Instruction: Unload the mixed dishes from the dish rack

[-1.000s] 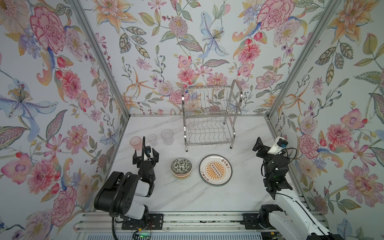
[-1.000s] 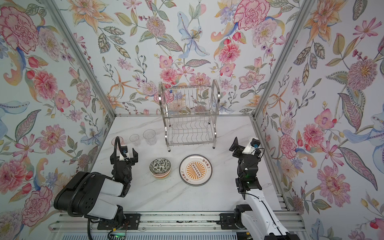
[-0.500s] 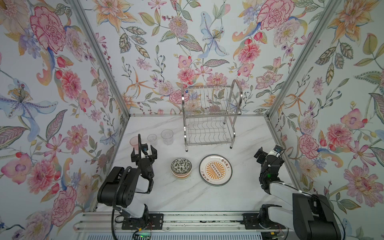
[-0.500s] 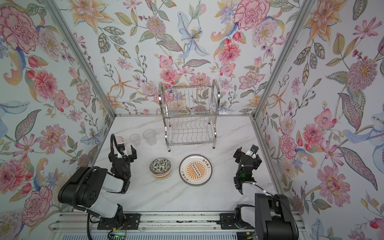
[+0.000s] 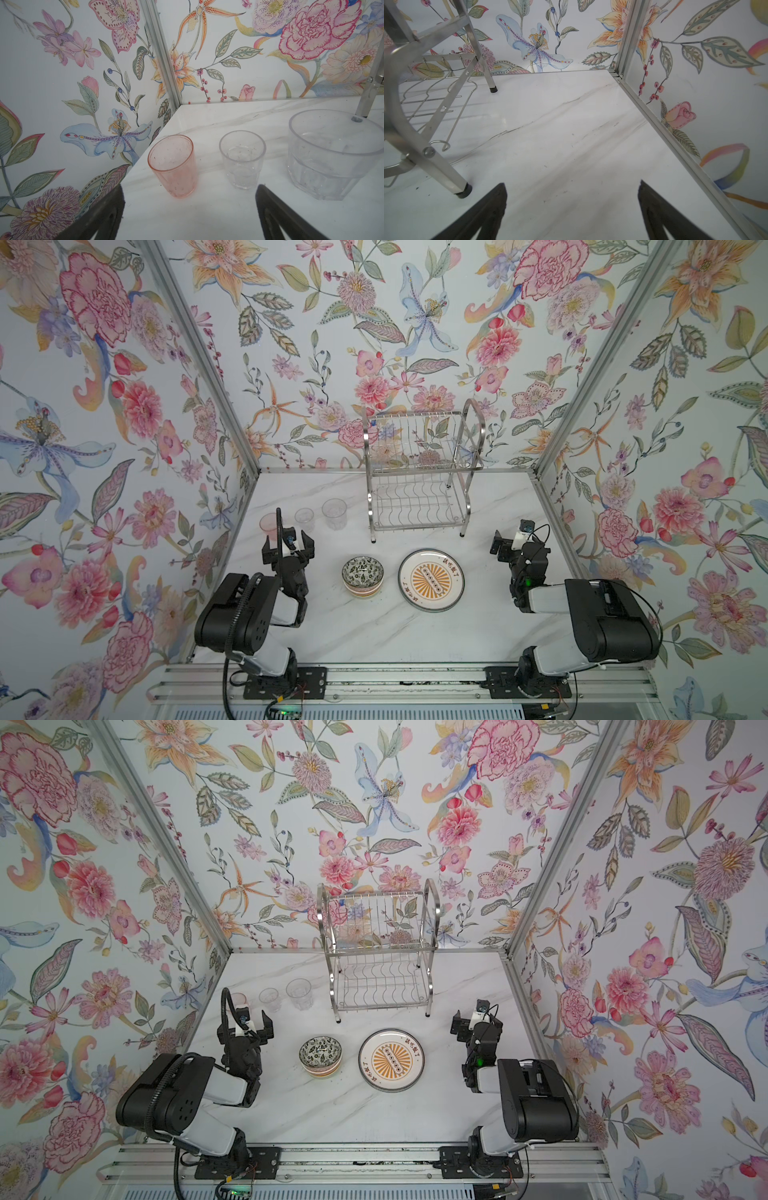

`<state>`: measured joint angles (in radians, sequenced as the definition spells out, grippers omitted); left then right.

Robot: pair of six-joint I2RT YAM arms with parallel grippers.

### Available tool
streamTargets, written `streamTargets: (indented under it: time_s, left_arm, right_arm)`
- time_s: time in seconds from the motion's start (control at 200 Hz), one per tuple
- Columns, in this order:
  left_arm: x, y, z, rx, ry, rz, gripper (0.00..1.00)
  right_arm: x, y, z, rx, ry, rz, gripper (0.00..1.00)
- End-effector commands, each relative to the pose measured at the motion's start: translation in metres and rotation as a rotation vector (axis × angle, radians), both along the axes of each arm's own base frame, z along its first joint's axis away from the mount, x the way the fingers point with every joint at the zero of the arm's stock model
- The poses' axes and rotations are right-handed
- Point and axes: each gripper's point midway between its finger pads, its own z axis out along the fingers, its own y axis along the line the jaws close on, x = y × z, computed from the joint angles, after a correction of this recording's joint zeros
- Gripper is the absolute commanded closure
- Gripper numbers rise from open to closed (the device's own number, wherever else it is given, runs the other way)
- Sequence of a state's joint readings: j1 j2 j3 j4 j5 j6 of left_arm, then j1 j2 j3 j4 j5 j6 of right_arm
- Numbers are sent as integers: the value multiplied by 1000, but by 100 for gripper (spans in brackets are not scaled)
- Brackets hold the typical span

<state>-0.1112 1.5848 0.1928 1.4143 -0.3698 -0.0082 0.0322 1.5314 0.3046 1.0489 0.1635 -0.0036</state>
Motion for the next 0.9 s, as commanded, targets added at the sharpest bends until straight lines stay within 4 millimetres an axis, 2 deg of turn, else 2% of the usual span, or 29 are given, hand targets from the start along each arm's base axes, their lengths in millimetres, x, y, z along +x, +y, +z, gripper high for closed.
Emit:
streamTargets:
  time_s: [0.0,0.09,0.165,0.891]
  left_arm:
    - [2,1,8,-19,-37,-2,1]
    - [2,1,8,-19,-37,-2,1]
    - [2,0,8,-17,-37,-6,1]
    - [2,0,8,-15,-35,-8,1]
  right_arm:
    - [0,9,3,-21,-26,43,1]
    - [-1,6,4,-27,-35,18,1]
    - [-7,-11,7,-24,-58,-105,1]
    - [-7,-10,7,-39,-58,-110,1]
